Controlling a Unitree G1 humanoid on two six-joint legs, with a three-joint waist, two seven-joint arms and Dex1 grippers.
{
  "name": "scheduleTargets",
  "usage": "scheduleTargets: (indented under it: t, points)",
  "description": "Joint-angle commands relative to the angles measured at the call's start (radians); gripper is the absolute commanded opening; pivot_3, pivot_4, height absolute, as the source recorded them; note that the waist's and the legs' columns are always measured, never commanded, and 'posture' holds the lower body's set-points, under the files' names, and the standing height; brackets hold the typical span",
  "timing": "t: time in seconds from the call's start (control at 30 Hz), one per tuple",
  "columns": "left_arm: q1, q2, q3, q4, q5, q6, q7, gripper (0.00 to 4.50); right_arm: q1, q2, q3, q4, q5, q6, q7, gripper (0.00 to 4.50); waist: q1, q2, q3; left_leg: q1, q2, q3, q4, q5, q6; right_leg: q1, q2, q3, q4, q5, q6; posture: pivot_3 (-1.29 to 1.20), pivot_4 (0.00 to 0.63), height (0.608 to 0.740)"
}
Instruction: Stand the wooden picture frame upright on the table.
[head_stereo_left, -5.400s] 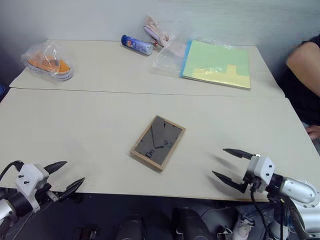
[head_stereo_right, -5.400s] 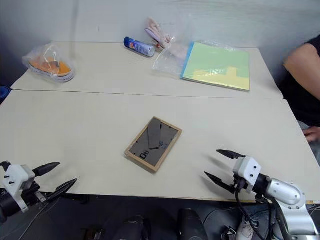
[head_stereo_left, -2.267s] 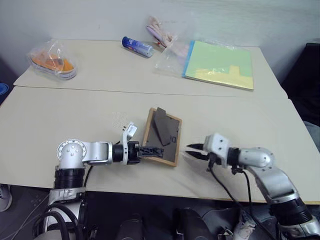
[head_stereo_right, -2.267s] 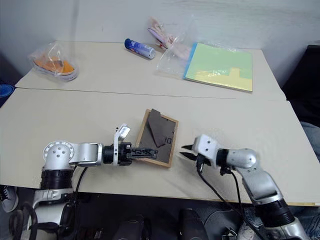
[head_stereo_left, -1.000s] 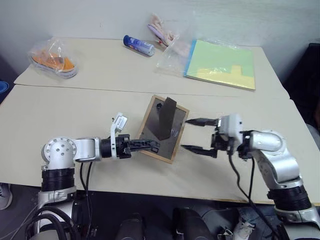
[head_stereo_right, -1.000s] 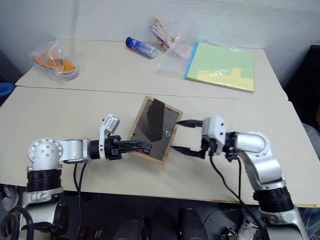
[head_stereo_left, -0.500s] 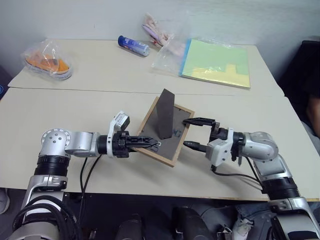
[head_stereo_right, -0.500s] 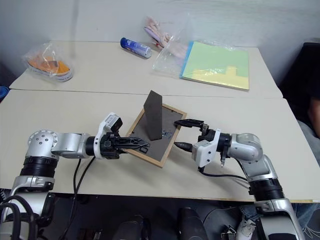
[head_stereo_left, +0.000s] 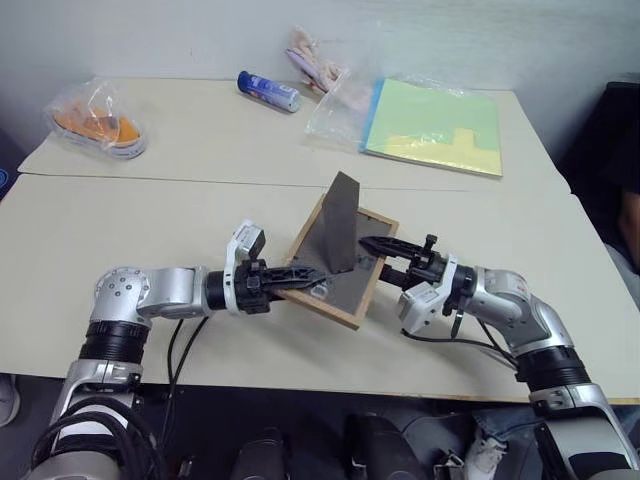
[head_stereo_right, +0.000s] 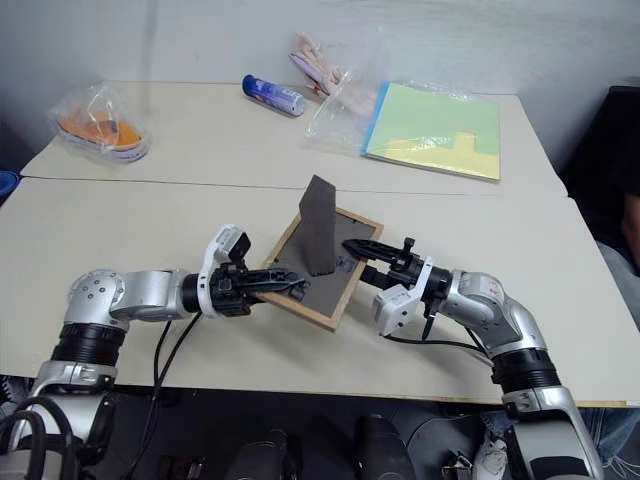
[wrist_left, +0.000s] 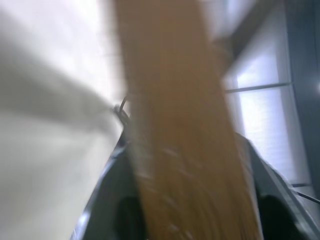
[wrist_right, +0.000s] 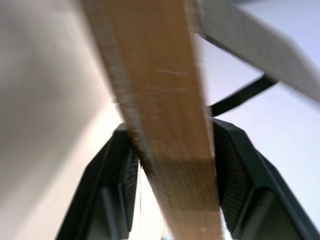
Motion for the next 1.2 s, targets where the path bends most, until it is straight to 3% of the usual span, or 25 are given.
scheduleTargets:
  t: [0.03,0.07,0.2,0.3,0.4,0.47,0.6,0.67,0.8,1.17,1.2]
  points:
    - [0.021,0.041,0.114,-0.055,-0.033,-0.034,0.000,3.21,-0.025,-0.012,-0.003,-0.004,0.049,0.004,-0.044,1.24,-0.005,0.000,0.000,0.000,0.000,0.000,0.000,0.000,0.000,0.000,0.000,0.000,0.000,0.000,0.000,0.00,0.150,0.740]
    - [0.039,0.080,0.131,-0.071,-0.033,-0.040,0.005,3.51,-0.028,-0.017,0.000,-0.001,0.051,0.004,-0.051,1.24,-0.008,0.000,0.000,0.000,0.000,0.000,0.000,0.000,0.000,0.000,0.001,0.000,0.000,0.000,0.000,0.00,0.150,0.740]
    - [0.125,0.238,0.222,-0.135,0.007,-0.078,-0.025,3.55,-0.031,-0.038,0.010,0.008,0.103,0.018,-0.039,1.24,-0.021,0.001,0.001,0.000,0.001,0.000,-0.001,0.001,-0.001,-0.001,0.001,0.000,0.000,-0.001,-0.001,0.00,0.150,0.740]
    - [0.215,0.305,0.312,-0.259,0.266,-0.197,-0.254,3.55,0.003,-0.049,0.048,-0.015,0.302,0.103,0.073,1.24,-0.019,0.001,0.001,0.000,0.001,0.000,-0.001,0.000,-0.001,-0.001,0.000,0.000,0.000,-0.001,-0.002,0.00,0.150,0.740]
    - [0.374,0.384,0.249,-0.441,0.726,-0.575,-0.652,3.90,0.092,-0.030,0.081,-0.187,0.775,0.497,0.324,1.24,-0.011,0.002,0.001,0.000,0.001,-0.001,-0.002,0.000,-0.001,0.000,0.001,-0.001,-0.001,-0.001,-0.002,0.00,0.150,0.740]
    - [0.428,0.387,0.194,-0.461,0.937,-0.785,-0.782,4.44,0.132,-0.031,0.063,-0.300,1.006,0.761,0.391,1.24,0.001,0.004,0.002,0.000,0.000,-0.001,-0.002,0.000,-0.001,0.000,0.001,-0.001,-0.002,-0.001,-0.002,0.00,0.150,0.740]
    - [0.456,0.340,0.130,-0.427,1.148,-0.993,-0.894,4.50,0.165,-0.055,0.017,-0.419,1.298,1.208,0.416,1.24,0.005,0.004,0.003,0.000,0.000,0.000,-0.001,0.000,0.000,0.000,0.000,-0.001,-0.003,-0.001,-0.002,0.00,0.150,0.740]
    - [0.469,0.307,0.118,-0.431,1.180,-1.017,-0.913,4.50,0.168,-0.047,0.000,-0.421,1.357,1.346,0.404,1.24,0.004,0.004,0.003,0.000,0.001,-0.001,-0.002,-0.001,0.001,0.000,-0.001,-0.001,-0.003,-0.001,-0.002,0.00,0.150,0.740]
    - [0.495,0.273,0.113,-0.426,1.232,-1.049,-0.956,4.50,0.164,-0.007,-0.013,-0.368,1.317,1.445,0.375,1.24,0.000,0.004,0.003,-0.001,0.001,-0.001,-0.004,-0.002,0.002,-0.001,-0.002,-0.001,-0.006,-0.001,-0.002,0.00,0.150,0.740]
    - [0.459,0.246,0.135,-0.377,1.294,-1.064,-0.993,4.50,0.178,0.050,-0.038,-0.200,1.167,1.398,0.470,1.24,-0.001,0.004,0.002,0.001,0.001,0.001,-0.004,-0.002,0.003,0.000,-0.002,0.000,-0.003,-0.001,-0.002,0.00,0.150,0.740]
    - [0.458,0.246,0.136,-0.373,1.299,-1.066,-0.995,4.50,0.179,0.049,-0.041,-0.204,1.163,1.386,0.487,1.96,0.000,0.004,0.002,0.001,0.001,0.001,-0.004,-0.002,0.003,0.000,-0.002,0.000,-0.003,-0.001,-0.002,0.00,0.150,0.740]
